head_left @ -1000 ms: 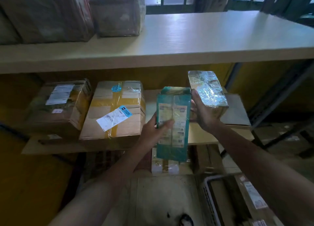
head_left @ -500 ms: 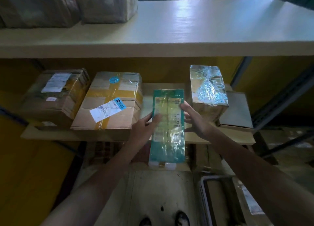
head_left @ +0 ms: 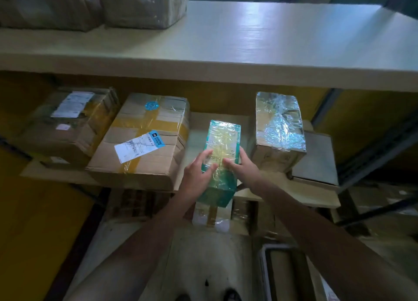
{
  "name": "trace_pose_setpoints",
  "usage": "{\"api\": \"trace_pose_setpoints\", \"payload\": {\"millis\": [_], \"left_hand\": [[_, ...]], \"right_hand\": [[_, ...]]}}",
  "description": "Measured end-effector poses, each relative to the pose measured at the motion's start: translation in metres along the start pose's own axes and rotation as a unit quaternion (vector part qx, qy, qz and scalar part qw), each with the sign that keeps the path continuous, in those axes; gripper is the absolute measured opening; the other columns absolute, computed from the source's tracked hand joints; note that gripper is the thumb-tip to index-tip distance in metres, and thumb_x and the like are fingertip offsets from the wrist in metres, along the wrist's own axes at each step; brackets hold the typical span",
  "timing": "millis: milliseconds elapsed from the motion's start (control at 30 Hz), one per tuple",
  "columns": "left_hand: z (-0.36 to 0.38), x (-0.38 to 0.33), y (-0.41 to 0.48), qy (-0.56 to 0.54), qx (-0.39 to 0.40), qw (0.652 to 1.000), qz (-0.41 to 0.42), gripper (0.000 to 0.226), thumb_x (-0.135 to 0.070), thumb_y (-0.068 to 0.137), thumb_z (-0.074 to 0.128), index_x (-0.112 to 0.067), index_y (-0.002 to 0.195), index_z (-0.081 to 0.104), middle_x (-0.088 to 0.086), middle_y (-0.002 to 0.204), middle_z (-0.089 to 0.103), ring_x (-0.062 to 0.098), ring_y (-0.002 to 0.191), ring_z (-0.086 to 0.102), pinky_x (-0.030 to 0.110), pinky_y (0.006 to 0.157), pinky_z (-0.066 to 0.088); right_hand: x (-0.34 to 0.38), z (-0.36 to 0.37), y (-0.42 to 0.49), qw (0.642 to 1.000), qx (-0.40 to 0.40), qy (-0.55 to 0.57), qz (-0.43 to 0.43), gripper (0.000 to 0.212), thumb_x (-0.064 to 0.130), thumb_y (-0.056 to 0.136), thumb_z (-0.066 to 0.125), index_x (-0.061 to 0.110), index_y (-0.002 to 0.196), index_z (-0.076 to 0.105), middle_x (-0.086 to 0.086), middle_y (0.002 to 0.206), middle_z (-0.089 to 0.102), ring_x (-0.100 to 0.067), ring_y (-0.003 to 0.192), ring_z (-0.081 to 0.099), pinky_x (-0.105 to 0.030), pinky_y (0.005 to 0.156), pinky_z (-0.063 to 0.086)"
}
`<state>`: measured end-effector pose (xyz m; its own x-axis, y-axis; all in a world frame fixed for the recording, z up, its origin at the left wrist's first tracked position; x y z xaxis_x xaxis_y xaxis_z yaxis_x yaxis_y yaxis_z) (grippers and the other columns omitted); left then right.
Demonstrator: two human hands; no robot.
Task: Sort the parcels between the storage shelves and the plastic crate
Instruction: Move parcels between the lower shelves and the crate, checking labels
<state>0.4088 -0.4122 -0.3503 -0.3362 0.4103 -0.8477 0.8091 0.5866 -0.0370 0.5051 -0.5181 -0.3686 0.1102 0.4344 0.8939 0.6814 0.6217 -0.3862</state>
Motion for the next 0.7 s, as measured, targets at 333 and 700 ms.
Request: {"api": "trace_pose_setpoints", "payload": {"millis": [333, 700], "left_hand": [[-0.009, 0.020, 0.001, 0.042, 0.025, 0.999, 0.017, 0.073, -0.011, 0.082, 0.065, -0.035, 0.141, 0.028, 0.009, 0.142, 0.038, 0.023, 0.123, 0.044, 0.040, 0.097, 0.047], [-0.018, 0.009, 0.024, 0.208, -0.055, 0.977, 0.013, 0.064, -0.004, 0.086, 0.055, -0.029, 0.141, 0.033, 0.010, 0.151, 0.026, 0.029, 0.133, 0.034, 0.038, 0.105, 0.036]], "right_hand": [[0.024, 0.016, 0.046, 0.993, -0.067, -0.065, -0.067, 0.054, 0.031, 0.097, 0.046, 0.030, 0.147, 0.025, -0.015, 0.134, 0.050, -0.001, 0.067, 0.051, -0.007, 0.039, 0.043], [0.044, 0.003, 0.068, 0.984, -0.021, -0.136, -0.113, 0.056, 0.031, 0.099, 0.042, 0.028, 0.149, 0.018, -0.012, 0.132, 0.053, -0.012, 0.089, 0.057, -0.022, 0.071, 0.049]]}}
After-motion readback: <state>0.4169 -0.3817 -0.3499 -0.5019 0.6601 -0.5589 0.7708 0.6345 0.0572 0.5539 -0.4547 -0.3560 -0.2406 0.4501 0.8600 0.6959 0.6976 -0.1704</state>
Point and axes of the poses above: each hand's wrist, its own y-axis towards the middle knuckle, its own z-axis out of the palm, x = y × z, the point moved 6 cm from there along y, towards the middle knuckle
